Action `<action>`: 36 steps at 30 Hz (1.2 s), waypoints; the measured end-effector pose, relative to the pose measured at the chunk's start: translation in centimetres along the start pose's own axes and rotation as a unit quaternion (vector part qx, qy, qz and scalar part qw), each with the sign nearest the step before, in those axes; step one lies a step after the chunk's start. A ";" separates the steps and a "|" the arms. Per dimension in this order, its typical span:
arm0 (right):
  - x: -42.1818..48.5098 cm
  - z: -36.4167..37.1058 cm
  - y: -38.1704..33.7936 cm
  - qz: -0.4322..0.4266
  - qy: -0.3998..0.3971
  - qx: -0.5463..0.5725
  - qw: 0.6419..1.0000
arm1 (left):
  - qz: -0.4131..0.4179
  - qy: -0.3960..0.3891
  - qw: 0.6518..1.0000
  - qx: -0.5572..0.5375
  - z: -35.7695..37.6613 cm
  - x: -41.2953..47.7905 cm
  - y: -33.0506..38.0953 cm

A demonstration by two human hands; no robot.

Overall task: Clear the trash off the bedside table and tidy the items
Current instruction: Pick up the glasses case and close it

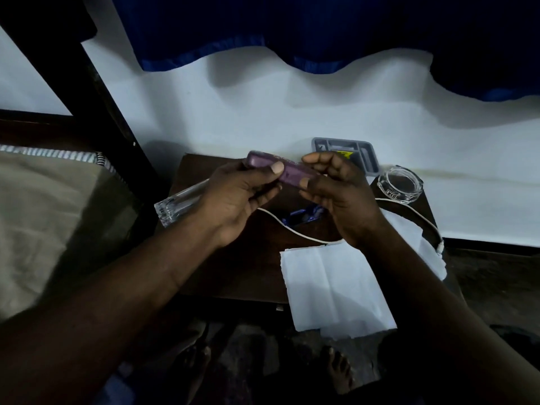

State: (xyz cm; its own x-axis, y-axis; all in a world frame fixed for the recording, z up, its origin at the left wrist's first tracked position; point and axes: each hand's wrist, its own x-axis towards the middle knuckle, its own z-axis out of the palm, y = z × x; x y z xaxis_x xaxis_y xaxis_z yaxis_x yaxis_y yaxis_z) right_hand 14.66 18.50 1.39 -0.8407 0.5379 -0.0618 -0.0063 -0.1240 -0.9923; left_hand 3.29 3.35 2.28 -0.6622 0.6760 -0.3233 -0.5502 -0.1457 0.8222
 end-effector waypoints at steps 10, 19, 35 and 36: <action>0.1 -1.0 0.1 -0.135 0.001 -0.254 0.958 | 0.068 -0.061 0.984 0.155 -1.7 0.8 0.9; -0.4 -1.2 -0.3 -0.299 0.040 -0.357 0.884 | 0.131 -0.027 0.950 0.282 -1.8 0.6 0.8; -0.9 -1.5 -0.5 -0.296 0.062 -0.340 0.891 | 0.052 -0.056 0.973 0.216 -1.8 0.5 1.1; -0.9 -1.5 -0.4 -0.295 0.063 -0.339 0.891 | 0.048 -0.057 0.974 0.216 -1.9 0.5 1.1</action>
State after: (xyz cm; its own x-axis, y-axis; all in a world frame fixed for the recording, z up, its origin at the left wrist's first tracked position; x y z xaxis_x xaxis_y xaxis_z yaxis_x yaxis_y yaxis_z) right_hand 16.18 19.30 1.72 -0.7318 0.4371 0.5228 -0.0620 0.7213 -0.6899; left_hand 1.38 2.20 2.16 -0.6263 0.7530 -0.2017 -0.2074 0.0885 0.9742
